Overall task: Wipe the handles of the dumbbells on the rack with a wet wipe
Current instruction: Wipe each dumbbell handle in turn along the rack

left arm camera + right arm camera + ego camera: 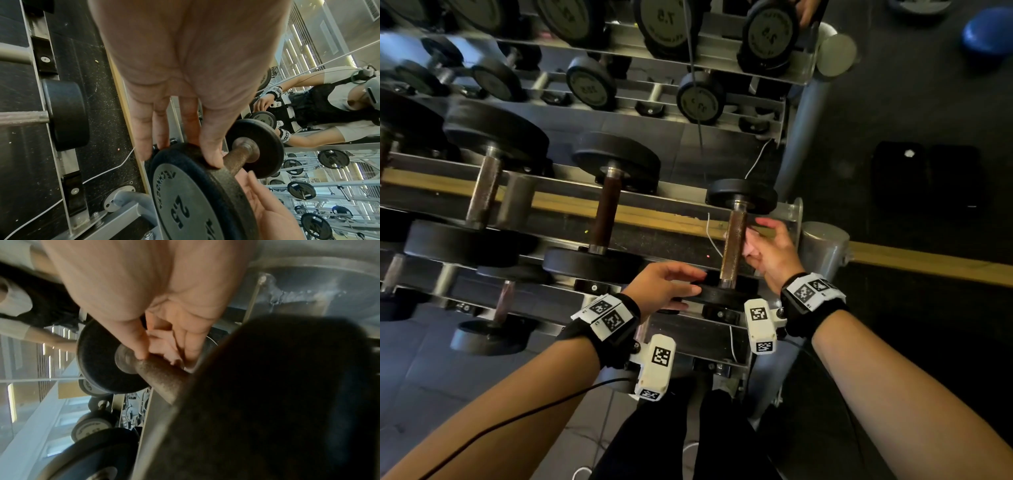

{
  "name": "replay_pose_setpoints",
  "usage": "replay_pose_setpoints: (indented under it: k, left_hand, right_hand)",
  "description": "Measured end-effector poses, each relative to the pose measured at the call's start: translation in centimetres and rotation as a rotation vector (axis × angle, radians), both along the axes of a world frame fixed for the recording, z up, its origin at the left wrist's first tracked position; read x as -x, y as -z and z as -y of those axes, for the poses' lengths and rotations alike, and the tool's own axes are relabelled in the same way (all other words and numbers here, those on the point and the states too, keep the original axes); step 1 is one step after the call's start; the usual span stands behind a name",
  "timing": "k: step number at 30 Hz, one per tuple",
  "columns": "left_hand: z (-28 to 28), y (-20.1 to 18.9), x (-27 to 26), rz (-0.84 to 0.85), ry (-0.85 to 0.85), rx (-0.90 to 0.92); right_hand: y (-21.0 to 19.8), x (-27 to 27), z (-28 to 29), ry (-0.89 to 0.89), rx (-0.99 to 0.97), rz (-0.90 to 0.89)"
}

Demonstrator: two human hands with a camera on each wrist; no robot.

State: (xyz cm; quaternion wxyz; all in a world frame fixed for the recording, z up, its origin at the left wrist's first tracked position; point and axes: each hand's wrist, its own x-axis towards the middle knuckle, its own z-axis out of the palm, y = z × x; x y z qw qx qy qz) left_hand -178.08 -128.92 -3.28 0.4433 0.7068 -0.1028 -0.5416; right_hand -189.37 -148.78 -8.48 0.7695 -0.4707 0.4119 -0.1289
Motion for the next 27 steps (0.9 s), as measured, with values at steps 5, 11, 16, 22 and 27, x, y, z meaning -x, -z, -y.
replay_pose_setpoints:
  k: [5, 11, 16, 22, 27]
  left_hand:
    - [-0.1, 0.1, -0.1, -0.001, -0.007, -0.003]
    - [-0.1, 0.2, -0.1, 0.008, -0.002, 0.001]
    - [-0.1, 0.3, 0.0, 0.016, -0.006, -0.006]
    - [-0.3, 0.5, 0.1, 0.011, -0.021, 0.005]
    - [-0.5, 0.9, 0.0, -0.003, -0.027, 0.014]
  right_hand:
    - [-0.8, 0.7, -1.3, -0.009, 0.101, -0.007]
    - [-1.2, 3.8, -1.5, -0.037, 0.005, 0.072]
    - [-0.7, -0.5, 0.0, 0.019, -0.060, 0.031]
    - [0.2, 2.2, -2.0, -0.102, -0.040, 0.018]
    - [-0.2, 4.5, -0.7, -0.215, 0.036, -0.060]
